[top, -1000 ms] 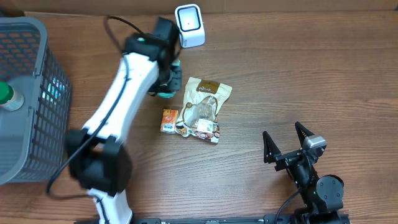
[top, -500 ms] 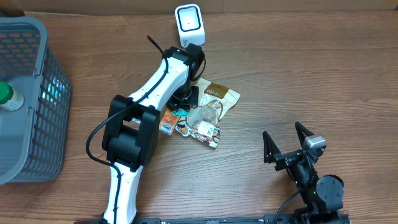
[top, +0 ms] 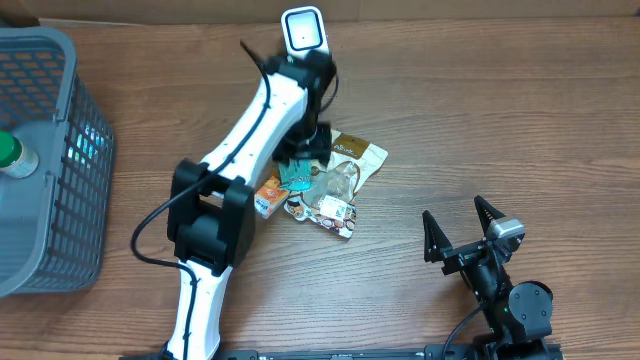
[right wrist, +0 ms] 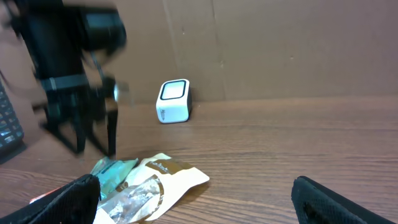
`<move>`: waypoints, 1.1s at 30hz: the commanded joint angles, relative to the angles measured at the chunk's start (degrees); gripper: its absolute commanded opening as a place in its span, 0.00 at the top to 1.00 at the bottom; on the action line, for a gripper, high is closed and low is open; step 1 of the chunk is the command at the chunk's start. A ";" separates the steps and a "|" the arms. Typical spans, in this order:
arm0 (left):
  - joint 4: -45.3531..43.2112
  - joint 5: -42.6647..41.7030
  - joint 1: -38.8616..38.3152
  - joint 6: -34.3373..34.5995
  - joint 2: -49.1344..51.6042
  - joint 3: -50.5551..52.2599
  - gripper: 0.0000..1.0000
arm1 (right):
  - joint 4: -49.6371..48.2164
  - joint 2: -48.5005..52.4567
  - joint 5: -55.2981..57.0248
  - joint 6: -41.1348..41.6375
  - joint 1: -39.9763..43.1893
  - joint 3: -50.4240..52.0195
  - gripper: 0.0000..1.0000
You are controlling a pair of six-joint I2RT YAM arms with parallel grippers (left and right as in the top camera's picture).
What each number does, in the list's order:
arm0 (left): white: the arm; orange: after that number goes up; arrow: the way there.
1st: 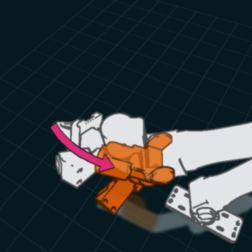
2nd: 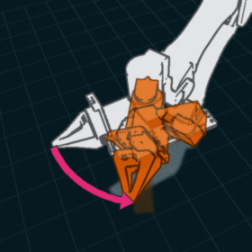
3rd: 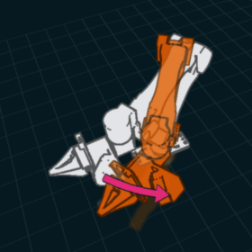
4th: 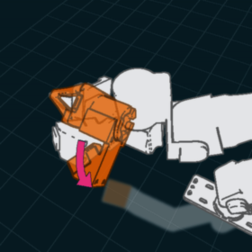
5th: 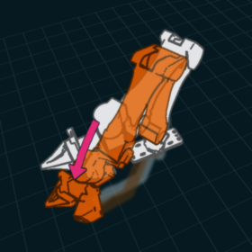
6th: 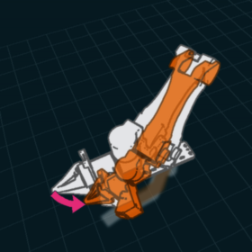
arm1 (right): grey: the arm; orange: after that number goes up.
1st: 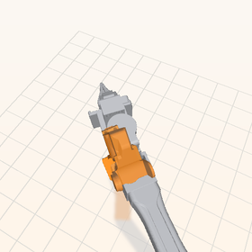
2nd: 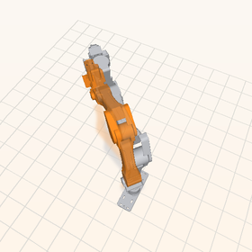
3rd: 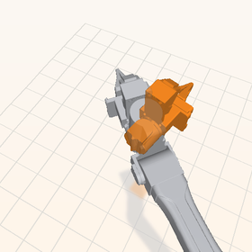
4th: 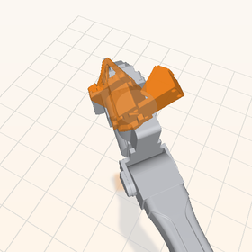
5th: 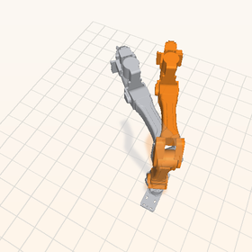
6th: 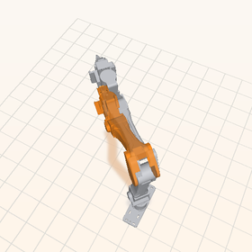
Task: Scan the item barcode
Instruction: 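Carry the wipes pack to the table centre and release it, then reach the left gripper into the basket toward the green box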
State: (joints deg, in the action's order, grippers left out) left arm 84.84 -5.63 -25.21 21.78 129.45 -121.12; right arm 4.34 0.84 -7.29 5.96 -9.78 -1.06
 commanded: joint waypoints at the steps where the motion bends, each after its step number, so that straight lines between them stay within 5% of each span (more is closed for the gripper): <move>1: 4.72 -0.22 1.22 -2.71 -4.26 -12.50 0.41 | -0.26 -0.68 -0.31 0.24 0.11 0.59 0.00; 7: 11.98 6.60 6.25 -3.80 -13.46 -31.41 0.28 | -0.24 -0.68 -0.31 0.24 0.11 0.59 0.00; 12: 11.96 13.68 17.33 1.86 -23.96 -33.88 0.14 | -0.26 -0.68 -0.31 0.24 0.11 0.59 0.00; 18: 11.96 13.00 39.43 4.22 -30.56 -33.88 0.13 | -0.26 -0.68 -0.31 0.22 0.11 0.59 0.00; 24: 11.96 -0.85 60.30 4.13 -28.87 -31.39 0.11 | -0.26 -0.68 -0.31 0.24 0.11 0.59 0.00; 33: 10.45 -2.12 69.26 1.79 -19.91 -20.65 0.21 | -0.24 -0.68 -0.31 0.24 0.11 0.59 0.00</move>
State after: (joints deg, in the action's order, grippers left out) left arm 96.01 -5.67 42.74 25.06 106.45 -144.75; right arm 4.32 0.84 -7.29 5.98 -9.78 -1.06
